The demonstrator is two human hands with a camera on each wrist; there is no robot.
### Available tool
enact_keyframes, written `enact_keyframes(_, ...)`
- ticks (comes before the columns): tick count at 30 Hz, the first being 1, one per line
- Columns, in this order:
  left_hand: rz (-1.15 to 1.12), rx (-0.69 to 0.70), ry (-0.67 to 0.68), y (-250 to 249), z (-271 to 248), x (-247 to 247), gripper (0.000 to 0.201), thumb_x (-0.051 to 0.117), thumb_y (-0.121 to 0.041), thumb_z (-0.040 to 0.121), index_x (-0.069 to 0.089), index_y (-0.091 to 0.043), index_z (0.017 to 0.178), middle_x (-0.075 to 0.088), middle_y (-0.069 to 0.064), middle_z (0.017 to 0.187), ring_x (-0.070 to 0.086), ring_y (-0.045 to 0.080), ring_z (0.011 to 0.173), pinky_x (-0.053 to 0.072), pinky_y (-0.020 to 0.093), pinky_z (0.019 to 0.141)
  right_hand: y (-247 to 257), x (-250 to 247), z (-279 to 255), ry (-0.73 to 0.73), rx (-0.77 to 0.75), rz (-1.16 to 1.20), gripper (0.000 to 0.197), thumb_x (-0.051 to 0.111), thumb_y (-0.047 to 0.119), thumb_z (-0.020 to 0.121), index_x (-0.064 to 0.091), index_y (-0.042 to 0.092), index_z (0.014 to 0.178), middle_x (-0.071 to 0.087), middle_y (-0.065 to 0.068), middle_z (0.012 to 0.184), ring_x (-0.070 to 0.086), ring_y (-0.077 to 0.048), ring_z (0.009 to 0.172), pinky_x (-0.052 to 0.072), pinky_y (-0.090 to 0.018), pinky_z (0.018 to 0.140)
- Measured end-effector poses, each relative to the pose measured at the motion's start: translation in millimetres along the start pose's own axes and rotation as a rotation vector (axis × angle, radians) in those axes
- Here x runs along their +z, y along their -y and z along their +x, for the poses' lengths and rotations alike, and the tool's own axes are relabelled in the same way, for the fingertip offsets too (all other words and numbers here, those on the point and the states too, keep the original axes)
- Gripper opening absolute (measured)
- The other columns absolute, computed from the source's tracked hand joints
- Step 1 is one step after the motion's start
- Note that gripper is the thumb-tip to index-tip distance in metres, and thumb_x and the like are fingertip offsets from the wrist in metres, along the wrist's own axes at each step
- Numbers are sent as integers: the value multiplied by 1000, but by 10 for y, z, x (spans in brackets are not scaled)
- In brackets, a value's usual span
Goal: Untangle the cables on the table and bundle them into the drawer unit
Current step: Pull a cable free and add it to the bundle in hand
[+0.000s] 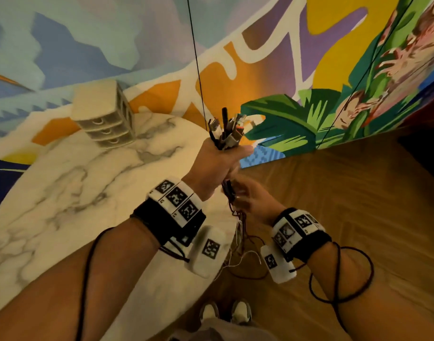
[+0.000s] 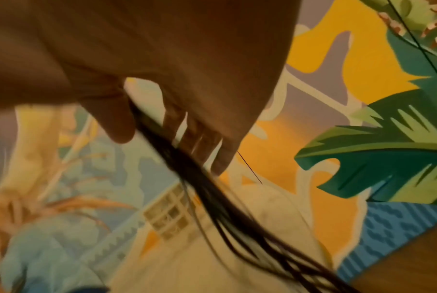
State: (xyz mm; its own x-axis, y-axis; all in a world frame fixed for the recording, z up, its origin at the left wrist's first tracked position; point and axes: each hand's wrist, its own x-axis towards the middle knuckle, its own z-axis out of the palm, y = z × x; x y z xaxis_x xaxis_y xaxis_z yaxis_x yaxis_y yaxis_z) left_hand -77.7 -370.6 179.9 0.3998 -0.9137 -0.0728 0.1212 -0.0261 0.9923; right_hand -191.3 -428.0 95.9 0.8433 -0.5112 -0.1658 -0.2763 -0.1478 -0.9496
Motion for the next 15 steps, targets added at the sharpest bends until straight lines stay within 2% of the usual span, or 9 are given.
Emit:
enact_keyframes(2, 45, 25, -37, -43, -98, -125, 46, 56, 1, 89, 41, -21, 53, 28, -6, 38, 21, 12, 33, 20, 22, 42, 304, -108, 74, -152, -72, 136, 36, 44, 6, 79, 59, 15, 111, 65, -6, 104, 60, -19, 101, 47, -43, 91)
enact_keyframes(4, 129, 37, -79, -77, -172, -192, 42, 56, 3, 90, 50, -24, 58, 35, -11, 38, 28, 9, 35, 23, 22, 44, 692, -191, 170, -288, -147, 289, 30, 35, 15, 95, 62, 18, 108, 66, 3, 95, 61, -12, 91, 45, -42, 91)
enact_keyframes(5, 197, 48, -102, -79, -187, -216, 37, 58, 1, 89, 53, -25, 63, 40, -11, 39, 34, 5, 37, 27, 23, 46, 925, -224, 205, -294, -174, 303, 34, 31, 23, 100, 64, 19, 108, 67, 5, 94, 60, -10, 88, 46, -41, 90)
enact_keyframes(6, 257, 60, -114, -80, -207, -236, 29, 60, -2, 89, 56, -24, 70, 45, -12, 41, 38, 3, 40, 31, 23, 50, 1111, -226, 249, -247, -191, 267, 41, 27, 31, 103, 65, 19, 109, 69, 4, 95, 61, -10, 88, 46, -37, 87)
enact_keyframes(8, 301, 75, -101, -98, -262, -276, 14, 64, -8, 87, 60, -18, 78, 45, -9, 45, 38, 7, 43, 33, 26, 54, 1422, -171, 296, -84, -201, 141, 55, 21, 43, 102, 67, 14, 112, 73, 1, 99, 65, -9, 92, 43, -30, 86)
enact_keyframes(11, 327, 81, -180, -128, -302, -373, 18, 64, -5, 87, 60, -21, 79, 48, -3, 43, 39, 12, 41, 32, 22, 48, 1579, 3, 331, -2, -239, 77, 57, 23, 42, 103, 70, 9, 107, 74, -5, 96, 66, -3, 83, 45, -26, 87)
enact_keyframes(13, 305, 87, -273, -171, -340, -444, 13, 64, -3, 86, 61, -15, 85, 54, 2, 46, 44, 22, 42, 34, 19, 45, 1529, 138, 376, -8, -283, 85, 52, 29, 42, 101, 73, 16, 101, 74, -5, 96, 67, -9, 89, 47, -36, 95)
enact_keyframes(14, 294, 83, -298, -181, -367, -483, 15, 64, -2, 85, 60, -16, 83, 53, 0, 44, 43, 19, 41, 34, 20, 44, 1498, 196, 399, 2, -291, 95, 48, 31, 45, 99, 74, 22, 99, 74, -4, 96, 67, -14, 94, 46, -42, 99)
enact_keyframes(15, 292, 81, -303, -188, -391, -497, 20, 64, -1, 85, 56, -18, 80, 53, -5, 41, 44, 10, 39, 35, 19, 44, 1470, 227, 417, 14, -285, 88, 46, 33, 48, 96, 74, 27, 98, 74, -2, 98, 67, -16, 97, 45, -45, 101)
